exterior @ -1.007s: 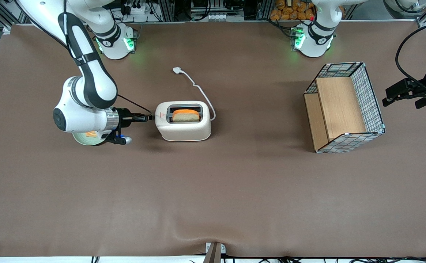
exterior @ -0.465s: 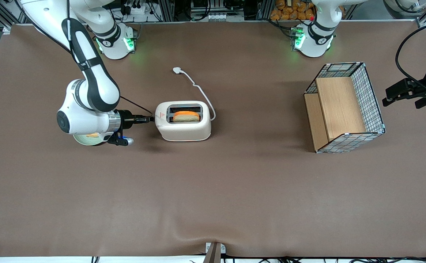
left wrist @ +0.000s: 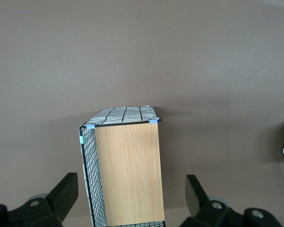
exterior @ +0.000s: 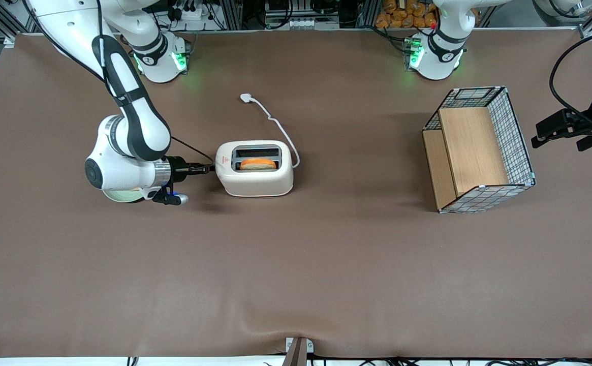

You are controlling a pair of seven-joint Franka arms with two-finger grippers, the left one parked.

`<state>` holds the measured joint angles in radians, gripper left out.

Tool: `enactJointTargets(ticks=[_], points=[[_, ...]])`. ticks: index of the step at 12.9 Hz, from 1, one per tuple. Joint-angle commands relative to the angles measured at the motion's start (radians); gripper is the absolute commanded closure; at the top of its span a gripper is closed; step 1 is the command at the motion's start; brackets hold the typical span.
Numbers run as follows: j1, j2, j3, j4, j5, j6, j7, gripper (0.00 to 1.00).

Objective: Press toaster button with right arm
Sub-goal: 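Push the toaster lever down with the right gripper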

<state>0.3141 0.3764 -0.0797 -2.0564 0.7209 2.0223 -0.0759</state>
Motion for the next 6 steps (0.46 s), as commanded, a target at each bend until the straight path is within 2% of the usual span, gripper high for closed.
enactJointTargets(ticks=[1, 6], points=[[0.019, 0.041, 0.0, -0.013, 0.043, 0.038, -0.053, 1.0], [0.028, 0.064, 0.0, -0.013, 0.045, 0.062, -0.053, 1.0]])
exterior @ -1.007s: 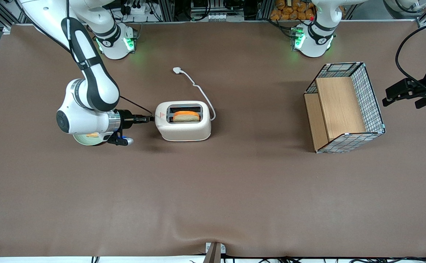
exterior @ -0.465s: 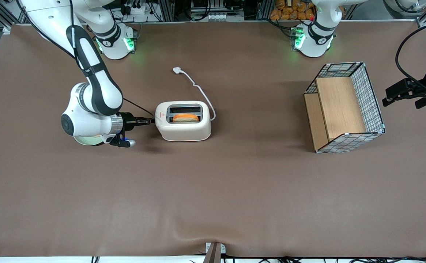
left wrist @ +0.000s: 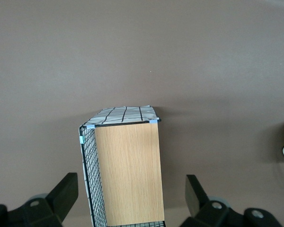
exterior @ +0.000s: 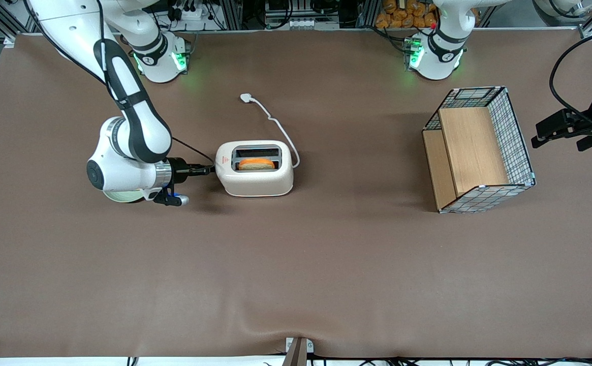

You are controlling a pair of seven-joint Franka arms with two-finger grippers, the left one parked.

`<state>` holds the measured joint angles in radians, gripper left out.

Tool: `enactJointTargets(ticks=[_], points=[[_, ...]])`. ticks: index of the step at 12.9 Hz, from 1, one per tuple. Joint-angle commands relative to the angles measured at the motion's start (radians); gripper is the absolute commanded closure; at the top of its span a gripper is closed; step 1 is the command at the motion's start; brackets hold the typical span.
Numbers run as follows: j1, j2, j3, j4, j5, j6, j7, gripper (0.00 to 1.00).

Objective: Press toaster button with right arm
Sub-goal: 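Push the toaster lever down with the right gripper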

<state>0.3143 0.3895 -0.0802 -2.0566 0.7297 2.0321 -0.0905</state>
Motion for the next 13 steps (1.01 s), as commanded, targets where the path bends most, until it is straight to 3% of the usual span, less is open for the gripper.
enactJointTargets(ticks=[1, 9, 13], points=[[0.028, 0.058, 0.0, -0.011, 0.036, 0.054, -0.038, 1.0], [0.042, 0.083, -0.001, -0.008, 0.059, 0.079, -0.038, 1.0], [0.029, 0.051, -0.018, 0.042, 0.053, -0.031, -0.026, 1.0]])
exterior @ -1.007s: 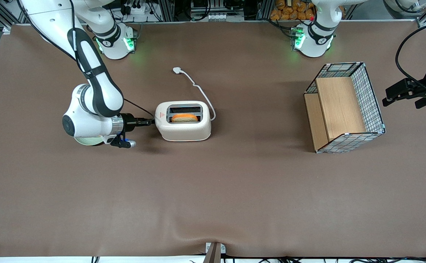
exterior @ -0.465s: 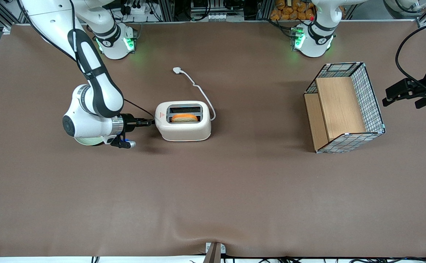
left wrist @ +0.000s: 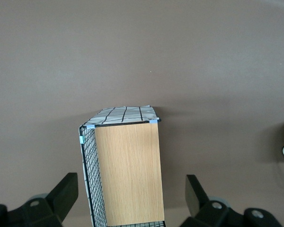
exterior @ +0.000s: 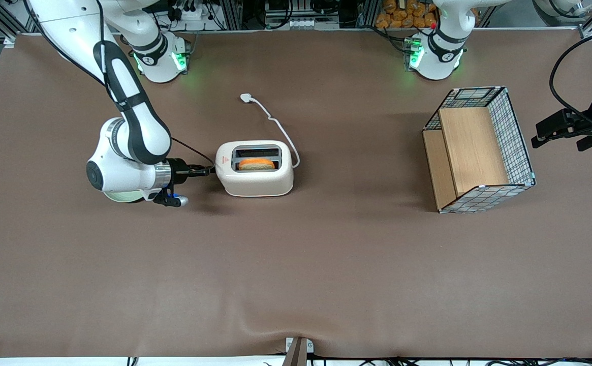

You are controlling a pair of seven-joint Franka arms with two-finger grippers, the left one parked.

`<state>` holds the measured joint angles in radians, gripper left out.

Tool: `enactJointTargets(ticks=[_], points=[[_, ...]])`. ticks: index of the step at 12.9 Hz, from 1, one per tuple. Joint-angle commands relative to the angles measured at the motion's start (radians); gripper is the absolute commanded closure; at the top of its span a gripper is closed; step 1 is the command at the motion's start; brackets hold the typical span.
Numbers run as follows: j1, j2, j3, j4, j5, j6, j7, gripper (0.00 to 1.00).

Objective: Press toaster button with right arm
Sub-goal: 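Lift the right gripper off the lever and pull back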

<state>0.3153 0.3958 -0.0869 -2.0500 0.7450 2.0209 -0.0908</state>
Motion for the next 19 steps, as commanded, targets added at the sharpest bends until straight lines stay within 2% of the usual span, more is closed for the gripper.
enactJointTargets(ticks=[1, 5, 8, 9, 10, 11, 12, 15, 19], points=[[0.028, 0.041, -0.031, 0.047, 0.034, -0.051, -0.026, 1.0], [0.027, 0.012, -0.085, 0.121, 0.017, -0.18, 0.04, 1.0], [0.027, 0.011, -0.138, 0.25, -0.062, -0.324, 0.123, 1.0], [0.028, 0.009, -0.158, 0.283, -0.084, -0.347, 0.129, 0.87], [0.028, 0.006, -0.171, 0.306, -0.105, -0.35, 0.132, 0.59], [0.028, -0.001, -0.184, 0.318, -0.122, -0.35, 0.129, 0.1], [0.028, -0.014, -0.195, 0.323, -0.14, -0.349, 0.129, 0.0], [0.028, -0.041, -0.235, 0.361, -0.241, -0.346, 0.119, 0.0], [0.028, -0.153, -0.292, 0.375, -0.488, -0.321, 0.077, 0.0]])
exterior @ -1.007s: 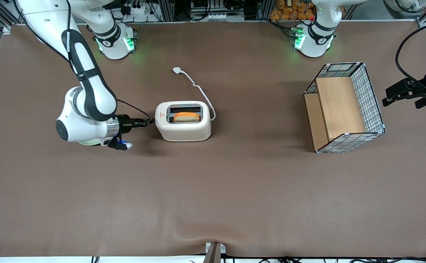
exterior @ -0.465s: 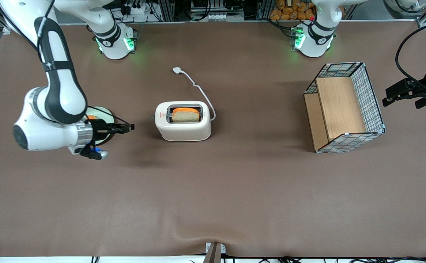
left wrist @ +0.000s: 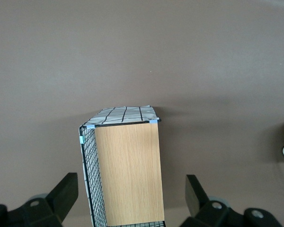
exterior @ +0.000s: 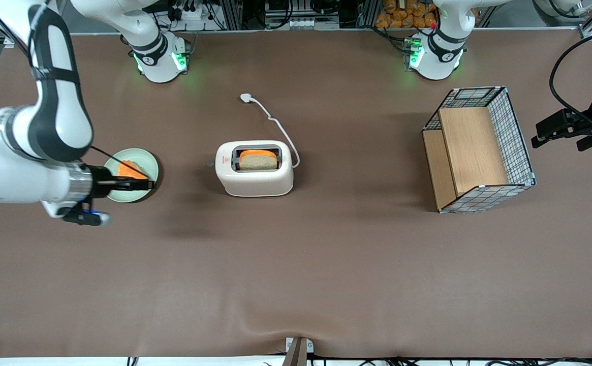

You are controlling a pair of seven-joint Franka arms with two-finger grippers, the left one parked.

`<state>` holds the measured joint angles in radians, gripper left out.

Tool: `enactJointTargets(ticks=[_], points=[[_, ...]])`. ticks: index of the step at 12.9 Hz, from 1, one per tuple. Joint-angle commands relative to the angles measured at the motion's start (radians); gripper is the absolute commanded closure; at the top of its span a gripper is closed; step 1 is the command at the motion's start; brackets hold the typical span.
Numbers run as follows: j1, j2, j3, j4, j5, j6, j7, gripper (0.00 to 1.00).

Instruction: Press toaster button with right arm

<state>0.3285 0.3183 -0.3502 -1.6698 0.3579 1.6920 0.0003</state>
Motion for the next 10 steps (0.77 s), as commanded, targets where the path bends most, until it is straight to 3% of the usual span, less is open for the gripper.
enactJointTargets(ticks=[1, 3, 6, 7, 10], points=[[0.015, -0.106, -0.042, -0.001, -0.144, 0.014, -0.014, 0.0], [0.015, -0.172, -0.085, 0.007, -0.203, 0.0, -0.016, 0.0], [-0.012, -0.248, -0.109, 0.013, -0.211, -0.058, -0.081, 0.0], [-0.06, -0.249, -0.084, 0.045, -0.214, -0.089, -0.085, 0.0], [-0.27, -0.249, 0.156, 0.117, -0.264, -0.161, -0.072, 0.0]])
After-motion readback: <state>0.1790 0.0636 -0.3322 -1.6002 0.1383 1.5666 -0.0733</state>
